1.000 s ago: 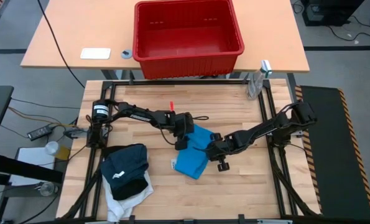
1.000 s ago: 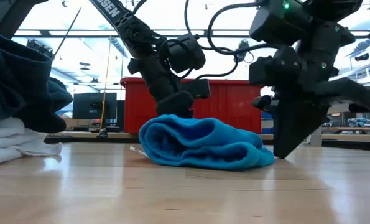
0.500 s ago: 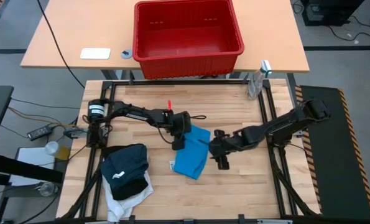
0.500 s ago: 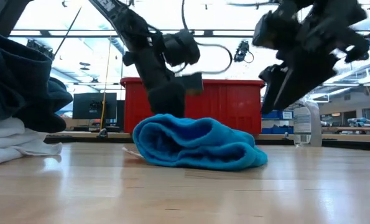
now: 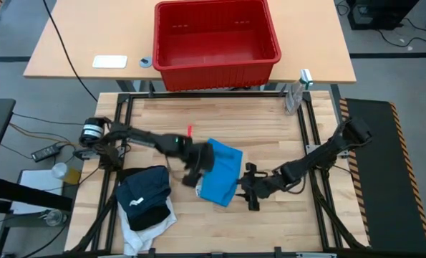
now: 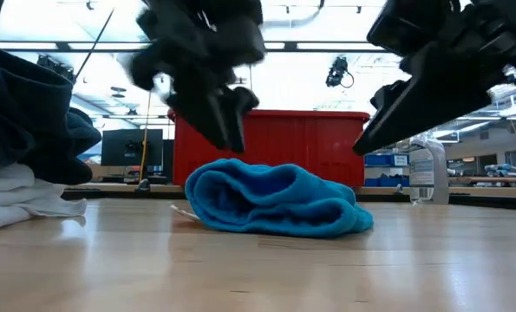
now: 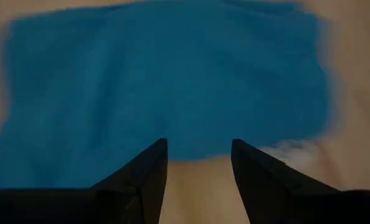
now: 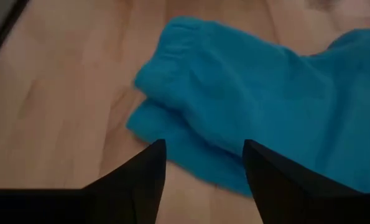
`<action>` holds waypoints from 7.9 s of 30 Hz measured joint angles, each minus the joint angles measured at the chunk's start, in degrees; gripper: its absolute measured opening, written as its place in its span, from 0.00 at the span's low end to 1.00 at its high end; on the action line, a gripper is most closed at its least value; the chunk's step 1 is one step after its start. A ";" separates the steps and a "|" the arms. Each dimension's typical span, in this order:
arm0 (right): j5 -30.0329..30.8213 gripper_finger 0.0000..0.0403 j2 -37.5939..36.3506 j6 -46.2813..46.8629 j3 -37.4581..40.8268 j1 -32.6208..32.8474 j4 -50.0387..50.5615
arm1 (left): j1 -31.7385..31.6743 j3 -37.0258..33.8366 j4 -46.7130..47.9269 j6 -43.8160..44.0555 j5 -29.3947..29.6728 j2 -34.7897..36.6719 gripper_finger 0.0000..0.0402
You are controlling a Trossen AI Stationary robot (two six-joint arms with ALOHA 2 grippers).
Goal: Fold Laundry from Bin
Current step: Fold the blue shorts
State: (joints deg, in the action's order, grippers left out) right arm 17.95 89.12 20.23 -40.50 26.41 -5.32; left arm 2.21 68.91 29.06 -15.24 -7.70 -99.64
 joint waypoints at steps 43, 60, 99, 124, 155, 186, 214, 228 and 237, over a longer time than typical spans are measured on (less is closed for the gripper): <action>8.98 0.44 13.03 20.43 4.65 -10.36 -15.62 | 15.10 0.00 -9.23 -27.67 13.23 -7.25 0.72; 7.55 0.44 13.00 23.19 4.62 -10.57 -16.49 | 17.00 0.03 -12.56 -27.13 6.52 -9.72 0.23; -7.55 0.52 1.64 -17.69 0.22 1.02 -5.46 | 17.59 0.02 -13.70 17.48 -2.01 -7.18 0.68; -10.57 0.79 8.40 -55.08 -6.28 -2.54 1.15 | 1.71 -10.00 -17.02 10.72 0.45 -2.60 0.50; -22.66 0.47 19.43 -54.98 -6.57 -6.84 -11.77 | 2.61 -13.10 -22.53 18.77 3.05 -2.79 0.48; -21.44 0.05 8.87 -16.00 -6.35 -6.11 -9.37 | 1.26 -13.11 -28.06 12.69 6.05 -0.05 0.48; -14.71 0.04 2.63 13.66 -6.38 -5.39 -6.57 | 6.68 -13.03 -33.59 19.31 0.42 -9.41 0.40; -9.61 0.04 -2.28 16.65 2.92 -6.00 -12.18 | 11.46 -17.30 -41.08 25.25 9.47 -7.80 0.37; -13.00 0.04 -2.76 19.56 3.61 -7.78 -13.34 | 12.74 -26.91 -54.18 31.61 15.96 -0.57 0.30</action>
State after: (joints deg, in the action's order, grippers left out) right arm 4.95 86.37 39.78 -36.88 18.63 -18.67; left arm 14.96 42.00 -25.13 16.38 8.26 -100.21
